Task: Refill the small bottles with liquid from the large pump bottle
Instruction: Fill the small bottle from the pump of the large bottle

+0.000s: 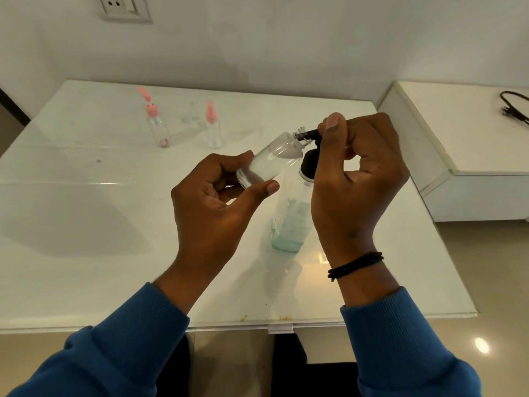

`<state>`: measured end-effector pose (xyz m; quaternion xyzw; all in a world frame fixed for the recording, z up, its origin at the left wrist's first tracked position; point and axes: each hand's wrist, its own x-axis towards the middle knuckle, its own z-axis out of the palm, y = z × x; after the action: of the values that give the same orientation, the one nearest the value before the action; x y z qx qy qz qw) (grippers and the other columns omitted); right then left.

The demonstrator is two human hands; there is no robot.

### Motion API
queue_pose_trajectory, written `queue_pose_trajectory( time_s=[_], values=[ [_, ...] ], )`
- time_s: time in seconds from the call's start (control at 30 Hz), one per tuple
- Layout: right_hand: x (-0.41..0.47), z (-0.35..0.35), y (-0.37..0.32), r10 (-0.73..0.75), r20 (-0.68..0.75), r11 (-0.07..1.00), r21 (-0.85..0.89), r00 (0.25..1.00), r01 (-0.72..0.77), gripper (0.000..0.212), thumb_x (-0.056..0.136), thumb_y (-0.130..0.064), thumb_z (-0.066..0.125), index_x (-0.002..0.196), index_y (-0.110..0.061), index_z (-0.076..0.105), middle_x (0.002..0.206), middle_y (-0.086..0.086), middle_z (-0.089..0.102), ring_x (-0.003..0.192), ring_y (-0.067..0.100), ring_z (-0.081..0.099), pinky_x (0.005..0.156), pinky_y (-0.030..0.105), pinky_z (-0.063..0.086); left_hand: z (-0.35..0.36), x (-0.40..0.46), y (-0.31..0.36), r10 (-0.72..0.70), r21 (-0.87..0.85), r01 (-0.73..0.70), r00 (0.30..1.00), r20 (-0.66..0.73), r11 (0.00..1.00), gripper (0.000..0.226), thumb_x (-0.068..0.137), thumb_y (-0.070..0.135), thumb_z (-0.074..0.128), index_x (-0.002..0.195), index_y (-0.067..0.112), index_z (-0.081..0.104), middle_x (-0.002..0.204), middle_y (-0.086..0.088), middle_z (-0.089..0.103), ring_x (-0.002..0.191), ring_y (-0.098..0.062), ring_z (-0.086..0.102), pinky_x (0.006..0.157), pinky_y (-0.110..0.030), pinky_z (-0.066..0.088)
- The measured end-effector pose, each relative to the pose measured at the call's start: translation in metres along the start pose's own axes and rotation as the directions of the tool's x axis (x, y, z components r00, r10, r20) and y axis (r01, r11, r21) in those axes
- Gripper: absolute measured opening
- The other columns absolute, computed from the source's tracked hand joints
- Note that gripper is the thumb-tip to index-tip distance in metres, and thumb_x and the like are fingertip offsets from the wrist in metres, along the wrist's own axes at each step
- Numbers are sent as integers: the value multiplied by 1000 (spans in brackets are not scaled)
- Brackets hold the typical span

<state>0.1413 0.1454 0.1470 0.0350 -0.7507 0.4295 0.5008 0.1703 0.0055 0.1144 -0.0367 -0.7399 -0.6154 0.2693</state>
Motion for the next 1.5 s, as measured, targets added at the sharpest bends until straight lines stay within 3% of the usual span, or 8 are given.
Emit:
queue_pose_trajectory(
  time_s=[0.87,1.13,1.5],
  values=[
    [3,-2,-1,-7,-14,1000,-28,1000,7,29,98,-14,61,70,-7,67,75,-8,55,70,20,51,59,52,42,1,-1,2,5,1,-5,1000,10,1000,38,76,23,88,107,14,68,104,12,70,96,-2,71,79,-12,55],
    [3,-3,0,-12,-34,1000,-16,999,12,30,97,-12,61,69,-5,68,74,-8,56,70,23,51,65,34,37,2,-2,1,-9,-17,9,1000,15,1000,39,76,24,88,108,13,69,106,8,72,97,-11,73,80,-17,58],
    [4,-3,-3,-7,-23,1000,-29,1000,7,32,97,-14,61,67,-7,67,73,-10,54,72,20,48,62,40,37,1,-2,2,-2,-4,2,999,33,1000,42,77,23,87,112,11,68,107,4,72,101,-12,72,82,-17,58]
  ],
)
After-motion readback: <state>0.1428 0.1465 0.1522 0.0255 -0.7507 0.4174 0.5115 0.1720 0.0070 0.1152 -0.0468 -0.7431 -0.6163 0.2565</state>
